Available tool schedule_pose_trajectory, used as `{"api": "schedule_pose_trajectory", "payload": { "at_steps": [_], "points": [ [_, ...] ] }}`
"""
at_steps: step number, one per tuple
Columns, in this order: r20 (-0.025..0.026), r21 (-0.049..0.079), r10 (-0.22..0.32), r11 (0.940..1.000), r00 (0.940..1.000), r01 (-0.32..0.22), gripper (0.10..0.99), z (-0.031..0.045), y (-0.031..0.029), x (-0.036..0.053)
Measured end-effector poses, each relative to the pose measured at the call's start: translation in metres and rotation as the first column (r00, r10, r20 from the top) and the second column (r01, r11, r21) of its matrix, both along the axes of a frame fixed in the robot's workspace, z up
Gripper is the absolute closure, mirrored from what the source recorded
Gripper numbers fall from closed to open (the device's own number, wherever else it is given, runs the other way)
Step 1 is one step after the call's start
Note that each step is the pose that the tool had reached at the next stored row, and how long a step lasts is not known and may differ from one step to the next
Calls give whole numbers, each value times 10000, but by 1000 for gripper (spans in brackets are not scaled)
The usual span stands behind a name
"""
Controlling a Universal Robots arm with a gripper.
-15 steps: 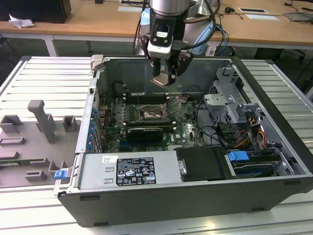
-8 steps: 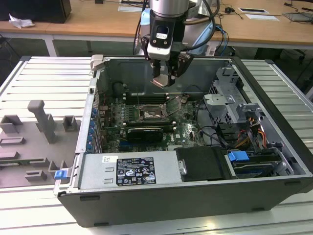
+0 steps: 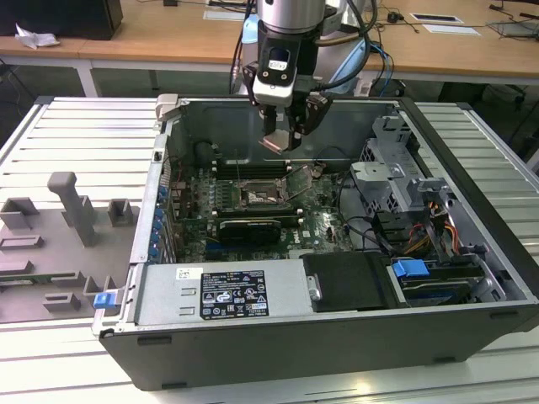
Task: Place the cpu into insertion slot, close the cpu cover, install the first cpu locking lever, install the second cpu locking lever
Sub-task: 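Place the cpu into insertion slot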
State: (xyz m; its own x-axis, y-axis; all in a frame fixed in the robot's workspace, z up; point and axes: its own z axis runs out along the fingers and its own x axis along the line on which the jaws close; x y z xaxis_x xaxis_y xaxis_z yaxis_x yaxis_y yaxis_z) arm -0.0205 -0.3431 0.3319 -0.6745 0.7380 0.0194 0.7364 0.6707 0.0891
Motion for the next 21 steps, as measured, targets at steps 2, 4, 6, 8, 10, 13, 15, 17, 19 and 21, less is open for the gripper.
{"api": "schedule_pose_trajectory", "payload": {
  "at_steps": [2,4,6,8,10,13,15,17,19,21],
  "points": [
    [-11,0,-68,10000,10000,68,561,-7,0,0],
    [-46,0,-249,9997,9997,249,561,-18,1,-1],
    [-70,-1,-665,9978,9978,665,561,-40,1,0],
    [-69,-1,-1030,9947,9947,1030,561,-56,1,0],
    [-69,-1,-1298,9915,9915,1298,561,-68,1,0],
    [-70,-1,-1510,9885,9885,1510,561,-84,1,0],
    [-71,-1,-1541,9881,9880,1541,561,-91,1,0],
    [-71,-1,-1580,9874,9874,1580,561,-103,1,0],
    [-72,-2,-1617,9868,9868,1617,561,-112,1,-1],
    [-72,-2,-1644,9864,9864,1644,561,-118,1,-1]
  ]
}}
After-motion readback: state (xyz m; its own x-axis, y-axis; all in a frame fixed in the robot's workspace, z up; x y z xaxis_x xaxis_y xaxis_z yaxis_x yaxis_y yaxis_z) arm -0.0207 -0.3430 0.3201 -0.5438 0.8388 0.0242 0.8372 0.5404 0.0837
